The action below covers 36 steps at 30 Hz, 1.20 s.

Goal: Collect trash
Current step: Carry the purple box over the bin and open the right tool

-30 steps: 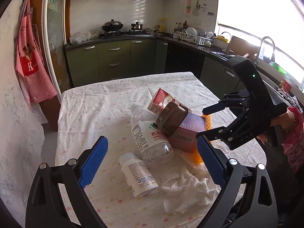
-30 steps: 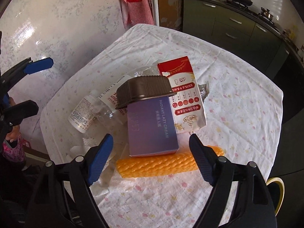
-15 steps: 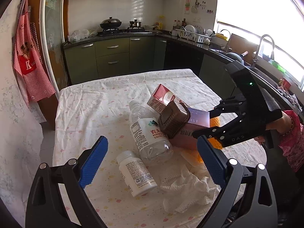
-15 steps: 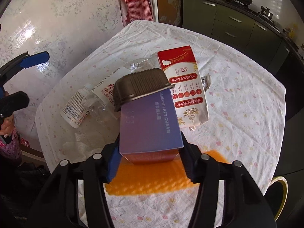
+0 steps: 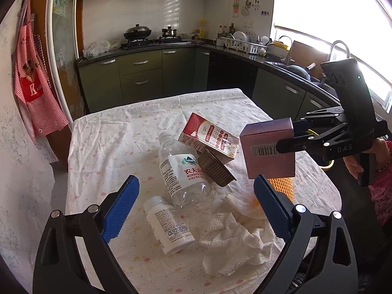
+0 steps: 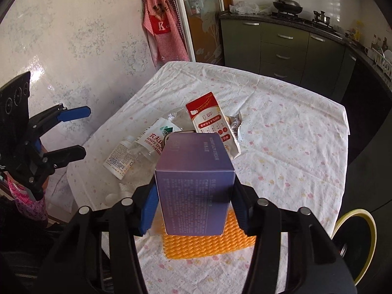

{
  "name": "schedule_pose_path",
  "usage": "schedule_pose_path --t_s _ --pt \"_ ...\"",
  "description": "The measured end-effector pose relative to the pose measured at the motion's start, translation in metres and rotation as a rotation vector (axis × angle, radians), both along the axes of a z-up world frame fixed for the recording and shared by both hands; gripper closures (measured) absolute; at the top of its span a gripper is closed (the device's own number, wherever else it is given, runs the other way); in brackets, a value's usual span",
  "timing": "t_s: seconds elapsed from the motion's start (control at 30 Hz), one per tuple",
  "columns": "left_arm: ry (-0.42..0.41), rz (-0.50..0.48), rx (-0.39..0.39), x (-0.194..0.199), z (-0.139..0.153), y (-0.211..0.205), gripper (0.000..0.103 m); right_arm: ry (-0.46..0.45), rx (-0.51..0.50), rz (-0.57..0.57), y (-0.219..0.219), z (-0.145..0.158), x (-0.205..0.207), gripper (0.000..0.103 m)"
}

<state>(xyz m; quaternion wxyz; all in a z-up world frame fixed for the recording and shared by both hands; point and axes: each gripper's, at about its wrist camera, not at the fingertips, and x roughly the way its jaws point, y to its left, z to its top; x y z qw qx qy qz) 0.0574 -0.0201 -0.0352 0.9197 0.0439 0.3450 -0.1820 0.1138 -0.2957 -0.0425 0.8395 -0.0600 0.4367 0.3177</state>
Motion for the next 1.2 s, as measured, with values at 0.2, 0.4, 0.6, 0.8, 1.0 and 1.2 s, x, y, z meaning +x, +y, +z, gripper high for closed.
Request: schedule_pose_path --t_s 0.2,0.4,0.6,0.8,1.0,1.2 --pt "-0.005 -0.005 0.010 -0.003 0.002 -0.002 0.010 -0.042 0.049 -0.102 -0.039 0.019 -0.009 0.052" --pt "0.000 -0.005 0.003 -0.003 0.002 -0.005 0.010 -0.062 0.027 -0.367 -0.123 0.020 -0.016 0.052" --pt "0.012 -0.016 0.012 0.002 -0.002 -0.017 0.010 -0.011 -0.085 -0.684 -0.219 -0.016 -0.016 0.052" --pt "0.018 -0.043 0.030 0.006 -0.002 -0.032 0.010 0.098 -0.103 -0.852 -0.279 -0.064 -0.009 0.050" --pt "0.019 -0.051 0.046 0.008 -0.001 -0.039 0.010 0.107 -0.043 -0.945 -0.309 -0.076 -0.014 0.041" --pt "0.027 -0.046 0.046 0.009 -0.002 -0.038 0.010 0.057 -0.009 -0.911 -0.288 -0.066 -0.036 0.041"
